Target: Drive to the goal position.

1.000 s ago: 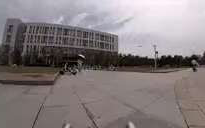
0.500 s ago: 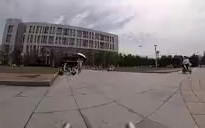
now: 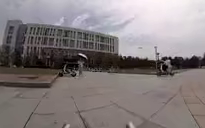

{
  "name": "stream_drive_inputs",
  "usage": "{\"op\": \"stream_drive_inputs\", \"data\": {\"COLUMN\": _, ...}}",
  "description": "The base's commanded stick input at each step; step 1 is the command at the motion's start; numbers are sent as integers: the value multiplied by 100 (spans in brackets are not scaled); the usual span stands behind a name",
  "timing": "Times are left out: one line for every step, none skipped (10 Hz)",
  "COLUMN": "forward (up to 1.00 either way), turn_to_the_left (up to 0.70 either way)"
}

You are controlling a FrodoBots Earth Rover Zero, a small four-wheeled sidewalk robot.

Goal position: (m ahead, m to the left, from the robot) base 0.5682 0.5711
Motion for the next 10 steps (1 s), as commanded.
{"op": "stream_drive_inputs", "data": {"forward": 45, "turn_to_the_left": 0}}
{"op": "stream_drive_inputs", "data": {"forward": 45, "turn_to_the_left": 0}}
{"op": "stream_drive_inputs", "data": {"forward": 45, "turn_to_the_left": 0}}
{"op": "stream_drive_inputs", "data": {"forward": 45, "turn_to_the_left": 0}}
{"op": "stream_drive_inputs", "data": {"forward": 45, "turn_to_the_left": 0}}
{"op": "stream_drive_inputs", "data": {"forward": 45, "turn_to_the_left": 0}}
{"op": "stream_drive_inputs", "data": {"forward": 45, "turn_to_the_left": 0}}
{"op": "stream_drive_inputs", "data": {"forward": 45, "turn_to_the_left": 0}}
{"op": "stream_drive_inputs", "data": {"forward": 45, "turn_to_the_left": 0}}
{"op": "stream_drive_inputs", "data": {"forward": 45, "turn_to_the_left": 0}}
